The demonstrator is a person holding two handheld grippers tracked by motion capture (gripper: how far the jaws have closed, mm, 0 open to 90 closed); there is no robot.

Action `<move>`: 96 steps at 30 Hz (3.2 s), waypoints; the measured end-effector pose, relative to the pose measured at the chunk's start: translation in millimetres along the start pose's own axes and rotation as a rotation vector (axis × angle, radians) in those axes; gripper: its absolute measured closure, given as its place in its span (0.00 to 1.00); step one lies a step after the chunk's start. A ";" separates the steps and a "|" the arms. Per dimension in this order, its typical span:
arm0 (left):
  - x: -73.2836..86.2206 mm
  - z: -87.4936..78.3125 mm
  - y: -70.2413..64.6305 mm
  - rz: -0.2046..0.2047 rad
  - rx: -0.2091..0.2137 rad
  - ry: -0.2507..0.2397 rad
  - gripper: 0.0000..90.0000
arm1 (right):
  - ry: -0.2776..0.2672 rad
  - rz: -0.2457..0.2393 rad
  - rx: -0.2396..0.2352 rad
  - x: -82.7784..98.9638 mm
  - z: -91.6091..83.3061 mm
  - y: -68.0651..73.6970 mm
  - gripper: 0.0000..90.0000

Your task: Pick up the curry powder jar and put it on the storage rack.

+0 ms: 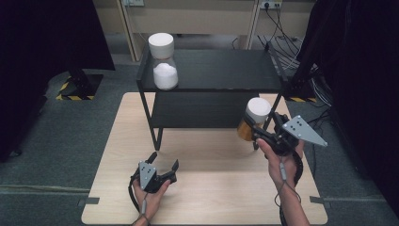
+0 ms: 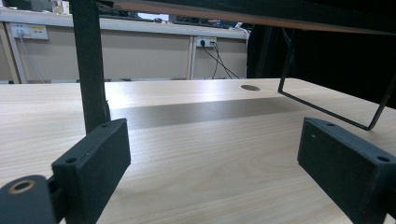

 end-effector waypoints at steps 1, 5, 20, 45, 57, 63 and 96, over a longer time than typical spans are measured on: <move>-0.1 -0.1 0.1 0.001 0.000 0.001 0.10 | -0.001 -0.001 -0.001 -2.5 0.6 0.0 0.39; 0.0 0.0 0.1 -0.002 -0.001 0.000 0.10 | -0.010 -0.006 -0.004 -12.9 4.1 -0.3 0.39; 0.2 0.0 0.0 -0.004 -0.002 -0.002 0.10 | -0.037 -0.019 -0.003 -46.0 15.3 -0.3 0.39; 0.3 -0.2 0.6 -0.008 -0.001 -0.003 0.10 | -0.045 -0.009 0.004 -68.0 22.9 -3.9 0.39; 0.1 -0.1 0.4 -0.007 -0.002 -0.002 0.10 | -0.053 0.002 0.005 -79.4 26.5 -7.6 0.38; 0.2 -0.2 0.3 -0.007 -0.002 -0.002 0.10 | -0.057 0.002 0.009 -84.9 28.8 -8.6 0.38; -0.1 -0.2 0.9 -0.012 -0.001 -0.001 0.10 | -0.028 0.007 0.053 -109.9 60.9 -13.6 0.38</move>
Point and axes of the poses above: each handheld gripper's, and its own axes: z roughly forward along the jaws, x roughly out of its underside, y roughly to its left, the point moved 2 cm from there along z, roughly forward along the jaws, and after that the axes turned 7 degrees about -z, right-handed, at the moved point
